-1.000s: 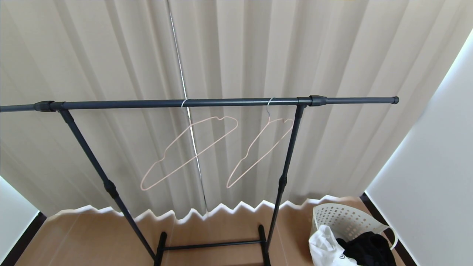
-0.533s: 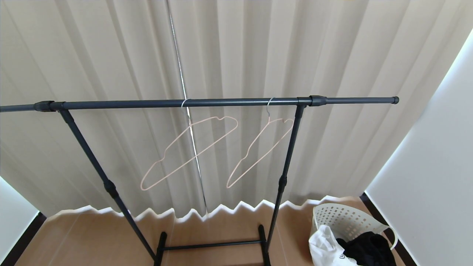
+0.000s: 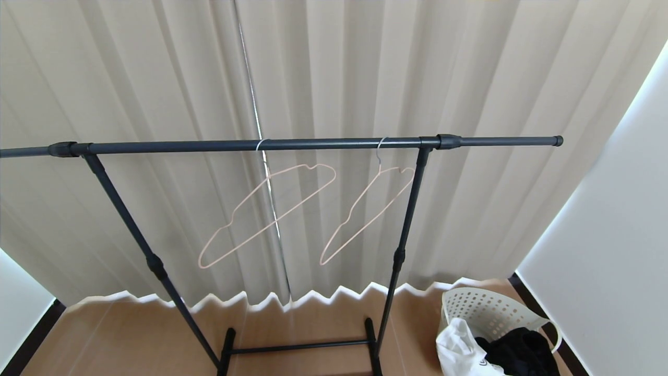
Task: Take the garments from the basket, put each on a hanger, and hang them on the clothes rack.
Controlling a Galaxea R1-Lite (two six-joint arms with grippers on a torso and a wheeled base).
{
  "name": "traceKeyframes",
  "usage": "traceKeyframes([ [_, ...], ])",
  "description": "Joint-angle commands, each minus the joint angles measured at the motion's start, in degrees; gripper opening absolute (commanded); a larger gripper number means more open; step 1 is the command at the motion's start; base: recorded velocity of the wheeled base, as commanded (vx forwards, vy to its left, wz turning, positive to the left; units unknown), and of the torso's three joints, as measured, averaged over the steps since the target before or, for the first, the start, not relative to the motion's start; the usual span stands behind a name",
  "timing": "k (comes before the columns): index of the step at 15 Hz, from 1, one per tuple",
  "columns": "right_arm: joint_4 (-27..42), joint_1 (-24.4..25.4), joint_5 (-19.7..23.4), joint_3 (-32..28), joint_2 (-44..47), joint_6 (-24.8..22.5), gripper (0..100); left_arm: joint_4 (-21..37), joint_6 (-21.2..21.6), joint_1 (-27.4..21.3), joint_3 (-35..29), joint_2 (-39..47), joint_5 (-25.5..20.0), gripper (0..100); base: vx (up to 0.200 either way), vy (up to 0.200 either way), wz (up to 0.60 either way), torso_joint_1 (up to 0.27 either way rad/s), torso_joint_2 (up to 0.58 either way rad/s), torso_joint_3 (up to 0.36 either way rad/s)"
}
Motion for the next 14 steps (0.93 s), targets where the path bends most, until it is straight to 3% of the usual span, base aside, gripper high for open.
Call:
traceKeyframes([
  [1, 0.0, 0.0, 0.0, 0.0, 0.1, 0.0, 100, 0.0, 0.0, 0.0, 0.0, 0.0, 0.0, 100, 0.000, 0.000, 0.00, -0.144, 0.31, 0.163],
  [14, 0.0, 0.0, 0.0, 0.0, 0.1, 0.1, 100, 0.0, -0.1, 0.0, 0.0, 0.0, -0.2, 100, 0.000, 0.000, 0.00, -0.148, 0.34, 0.190],
])
